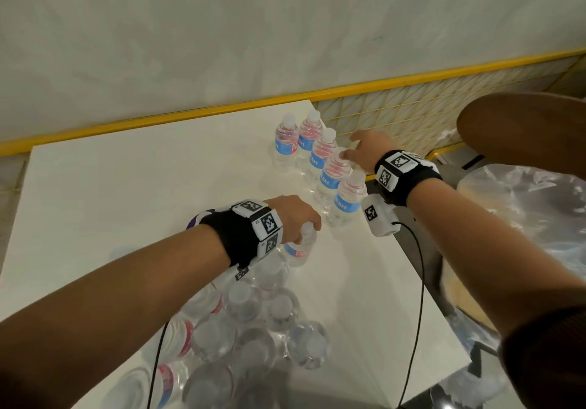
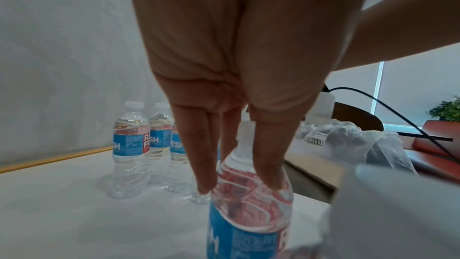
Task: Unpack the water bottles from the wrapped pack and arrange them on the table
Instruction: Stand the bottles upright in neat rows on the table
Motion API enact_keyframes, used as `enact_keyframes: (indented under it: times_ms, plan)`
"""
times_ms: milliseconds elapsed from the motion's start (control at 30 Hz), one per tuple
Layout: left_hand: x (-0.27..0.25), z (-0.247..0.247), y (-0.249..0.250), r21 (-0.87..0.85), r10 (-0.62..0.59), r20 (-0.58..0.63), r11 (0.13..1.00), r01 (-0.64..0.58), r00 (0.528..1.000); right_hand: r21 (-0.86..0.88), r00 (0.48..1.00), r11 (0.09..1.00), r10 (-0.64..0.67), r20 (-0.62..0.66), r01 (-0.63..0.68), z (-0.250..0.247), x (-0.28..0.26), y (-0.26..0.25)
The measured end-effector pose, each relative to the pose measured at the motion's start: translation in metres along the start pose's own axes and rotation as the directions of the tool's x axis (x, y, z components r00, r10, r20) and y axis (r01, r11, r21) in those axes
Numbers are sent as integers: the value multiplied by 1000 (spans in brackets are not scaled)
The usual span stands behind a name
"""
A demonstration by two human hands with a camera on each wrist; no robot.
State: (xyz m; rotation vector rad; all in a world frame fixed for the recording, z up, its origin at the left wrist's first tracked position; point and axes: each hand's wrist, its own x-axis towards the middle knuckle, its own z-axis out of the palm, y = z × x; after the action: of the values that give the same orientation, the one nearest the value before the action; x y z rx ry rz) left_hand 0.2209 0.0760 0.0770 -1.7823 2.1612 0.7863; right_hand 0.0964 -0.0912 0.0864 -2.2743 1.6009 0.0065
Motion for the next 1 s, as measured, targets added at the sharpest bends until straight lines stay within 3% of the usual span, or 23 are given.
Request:
enact_keyframes:
  times_ms: [333,567,767,1000]
  plan:
    - [1,2,-6,0,35,-44,999,-35,998,-120,995,991,-53,80,62,5,9,-16]
    - [3,1,-5,22,35,-32,999,-34,999,-68,1000,998,-4,29,6,4,-6,-10]
    - [5,0,-2,35,36,-29,999,-35,999,-161,990,987,35,134,-13,6,-29,7]
    - [4,2,0,25,10,-21,1000,-9,1000,-126,996,992,18,89,-7,10,-34,7]
